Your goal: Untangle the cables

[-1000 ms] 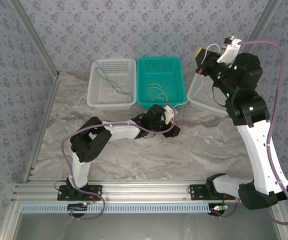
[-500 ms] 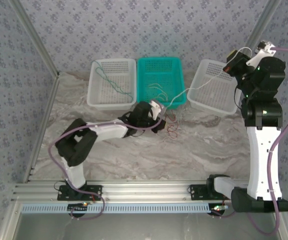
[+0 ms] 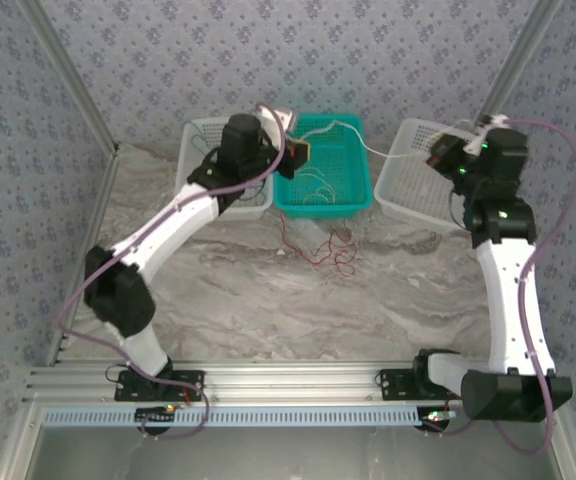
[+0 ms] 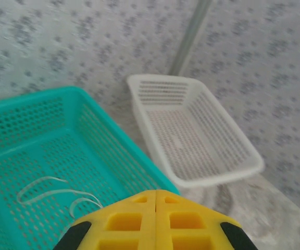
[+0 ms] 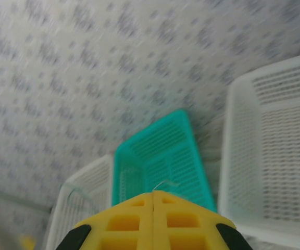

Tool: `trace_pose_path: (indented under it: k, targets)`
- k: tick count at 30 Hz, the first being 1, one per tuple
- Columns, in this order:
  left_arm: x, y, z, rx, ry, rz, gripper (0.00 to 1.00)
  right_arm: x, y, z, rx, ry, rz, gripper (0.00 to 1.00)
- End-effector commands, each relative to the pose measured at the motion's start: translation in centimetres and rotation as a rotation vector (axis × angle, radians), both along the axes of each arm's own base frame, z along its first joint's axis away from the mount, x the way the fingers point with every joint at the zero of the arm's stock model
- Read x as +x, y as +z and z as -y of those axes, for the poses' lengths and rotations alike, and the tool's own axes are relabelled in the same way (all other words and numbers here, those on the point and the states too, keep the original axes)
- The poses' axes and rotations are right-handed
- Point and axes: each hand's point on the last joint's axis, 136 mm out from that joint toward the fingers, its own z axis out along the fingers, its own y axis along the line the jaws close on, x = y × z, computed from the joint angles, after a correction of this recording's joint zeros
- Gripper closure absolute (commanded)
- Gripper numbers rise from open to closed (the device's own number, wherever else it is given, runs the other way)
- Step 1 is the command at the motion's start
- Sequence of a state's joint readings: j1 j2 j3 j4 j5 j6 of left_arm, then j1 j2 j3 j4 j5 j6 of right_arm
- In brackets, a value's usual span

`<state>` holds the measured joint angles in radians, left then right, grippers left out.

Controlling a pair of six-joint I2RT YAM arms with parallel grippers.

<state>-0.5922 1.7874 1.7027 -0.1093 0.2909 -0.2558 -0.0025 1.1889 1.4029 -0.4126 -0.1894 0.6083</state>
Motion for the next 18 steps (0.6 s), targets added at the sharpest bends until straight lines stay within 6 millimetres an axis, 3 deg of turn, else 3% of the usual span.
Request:
trace_pose_path:
  k: [1, 5, 10, 13, 15, 17, 18]
  targets:
    - [3.4, -4.7, 1.0, 0.074, 0.027, -0.123, 1.00, 2.7, -0.7, -4.3, -0.064, 0.147, 0.002, 1.00]
    - [8.6, -7.0, 2.2, 0.059, 0.081, -0.157, 1.00, 7.3, -3.8, -6.7, -0.165, 0.182, -0.047, 1.00]
    - [13.1, -9.6, 2.9, 0.128, 0.172, -0.182, 1.00, 12.7, -8.4, -8.1, -0.200, 0.176, -0.116, 1.00]
    - [14.5, -10.4, 2.4, 0.125, 0.212, -0.197, 0.74, 15.0, -11.4, -9.3, -0.207, 0.196, -0.161, 1.00]
    - [14.7, -11.5, 1.6, 0.123, 0.230, -0.246, 0.51, 16.4, -13.9, -10.0, -0.225, 0.215, -0.211, 1.00]
    - [14.7, -12.6, 0.9, 0.115, 0.234, -0.311, 0.36, 17.2, -15.7, -10.6, -0.233, 0.229, -0.254, 0.90]
    - [14.4, -13.1, 0.7, 0.117, 0.223, -0.345, 0.33, 17.6, -16.6, -10.8, -0.239, 0.235, -0.274, 0.85]
